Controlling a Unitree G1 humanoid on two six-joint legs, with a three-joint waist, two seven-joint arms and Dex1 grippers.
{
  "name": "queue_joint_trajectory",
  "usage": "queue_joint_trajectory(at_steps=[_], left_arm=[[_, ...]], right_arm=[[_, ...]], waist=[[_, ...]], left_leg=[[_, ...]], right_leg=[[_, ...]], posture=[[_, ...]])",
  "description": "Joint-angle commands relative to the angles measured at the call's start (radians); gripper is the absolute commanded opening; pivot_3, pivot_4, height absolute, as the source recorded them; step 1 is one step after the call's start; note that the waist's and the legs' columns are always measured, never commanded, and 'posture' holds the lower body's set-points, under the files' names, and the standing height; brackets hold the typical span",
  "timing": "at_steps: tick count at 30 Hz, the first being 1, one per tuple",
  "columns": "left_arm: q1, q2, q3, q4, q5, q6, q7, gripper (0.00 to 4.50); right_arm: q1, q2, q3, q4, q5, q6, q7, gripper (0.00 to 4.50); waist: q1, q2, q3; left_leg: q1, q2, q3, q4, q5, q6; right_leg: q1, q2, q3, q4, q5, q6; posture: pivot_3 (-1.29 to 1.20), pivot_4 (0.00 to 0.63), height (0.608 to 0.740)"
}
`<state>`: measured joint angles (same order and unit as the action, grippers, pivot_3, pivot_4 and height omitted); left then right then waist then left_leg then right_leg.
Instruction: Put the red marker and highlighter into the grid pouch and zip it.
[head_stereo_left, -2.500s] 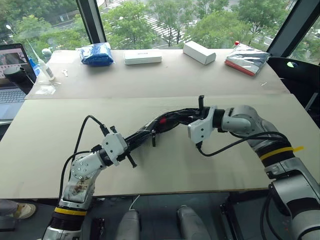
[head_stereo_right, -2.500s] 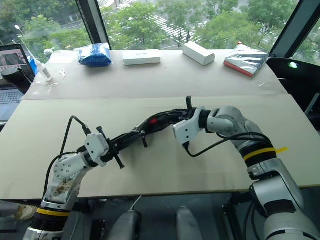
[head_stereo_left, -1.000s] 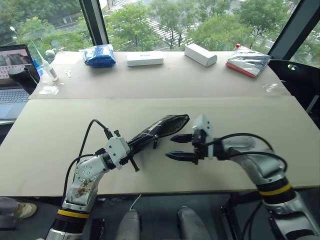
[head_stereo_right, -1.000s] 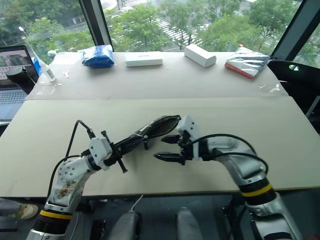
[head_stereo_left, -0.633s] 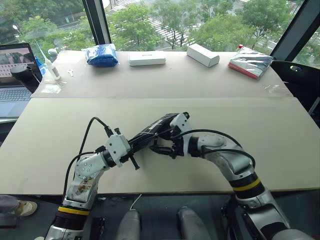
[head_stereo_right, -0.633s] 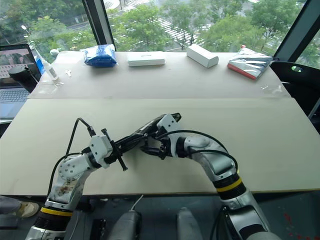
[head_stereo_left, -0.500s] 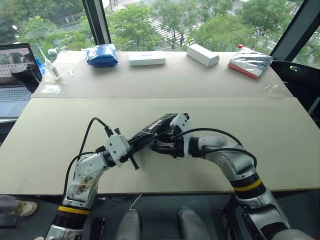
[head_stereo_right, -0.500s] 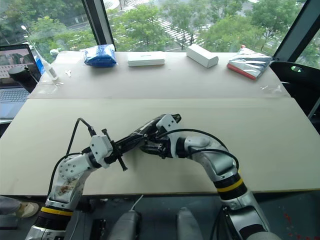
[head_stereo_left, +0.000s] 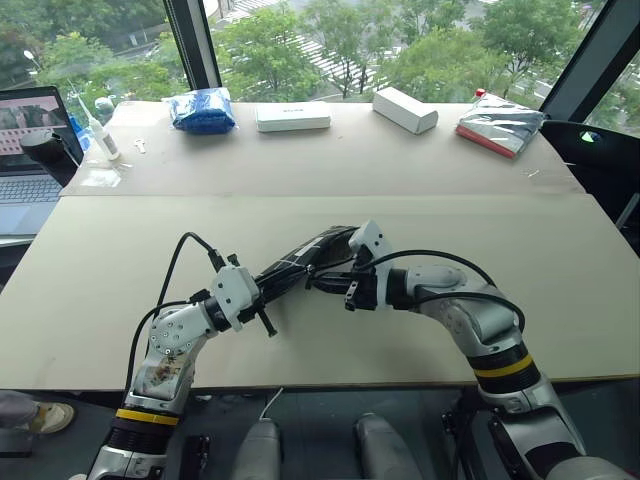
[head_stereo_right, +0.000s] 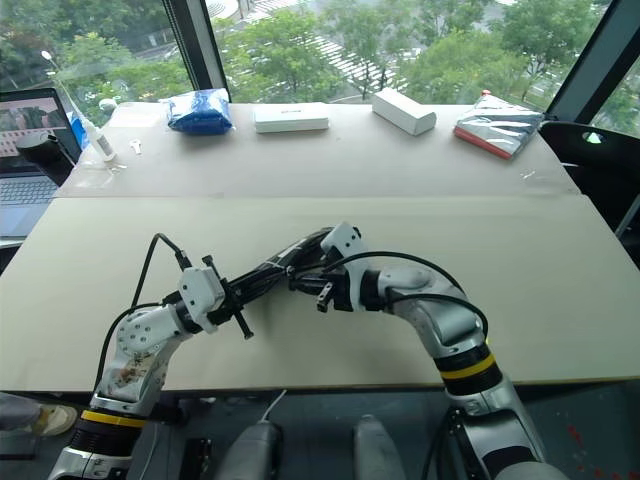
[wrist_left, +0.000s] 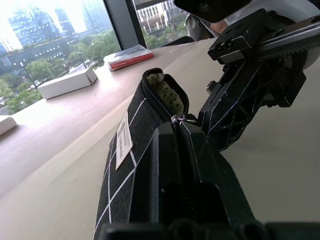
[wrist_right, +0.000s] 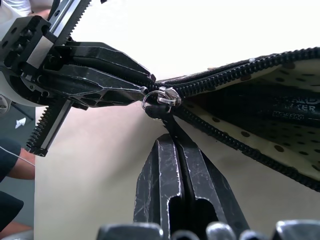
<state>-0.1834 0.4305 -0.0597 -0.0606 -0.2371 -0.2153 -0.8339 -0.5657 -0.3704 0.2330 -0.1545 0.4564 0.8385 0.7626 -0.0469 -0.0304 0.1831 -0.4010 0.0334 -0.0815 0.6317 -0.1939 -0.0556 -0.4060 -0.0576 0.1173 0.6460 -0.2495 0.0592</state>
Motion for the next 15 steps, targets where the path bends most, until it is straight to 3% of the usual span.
queue_joint_trajectory(at_steps=[1, 15], left_arm=[[0.002, 0.006, 0.016, -0.015, -0.004, -0.026, 0.006, 0.00], [0.018, 0.015, 0.021, -0.013, -0.008, -0.035, -0.001, 0.00]], right_arm=[[-0.015, 0.001, -0.022, -0.037, 0.022, -0.001, 0.011, 0.01], [-0.078, -0.257, -0.132, 0.187, -0.098, -0.167, 0.097, 0.01]], waist=[[0.000, 0.000, 0.000], [-0.001, 0.000, 0.000]], left_leg=[[0.000, 0.000, 0.000, 0.000, 0.000, 0.000], [0.000, 0.000, 0.000, -0.001, 0.000, 0.000]], right_leg=[[0.000, 0.000, 0.000, 0.000, 0.000, 0.000], [0.000, 0.000, 0.000, -0.002, -0.001, 0.002]], posture=[[0.00, 0.150, 0.740], [0.00, 0.150, 0.740]])
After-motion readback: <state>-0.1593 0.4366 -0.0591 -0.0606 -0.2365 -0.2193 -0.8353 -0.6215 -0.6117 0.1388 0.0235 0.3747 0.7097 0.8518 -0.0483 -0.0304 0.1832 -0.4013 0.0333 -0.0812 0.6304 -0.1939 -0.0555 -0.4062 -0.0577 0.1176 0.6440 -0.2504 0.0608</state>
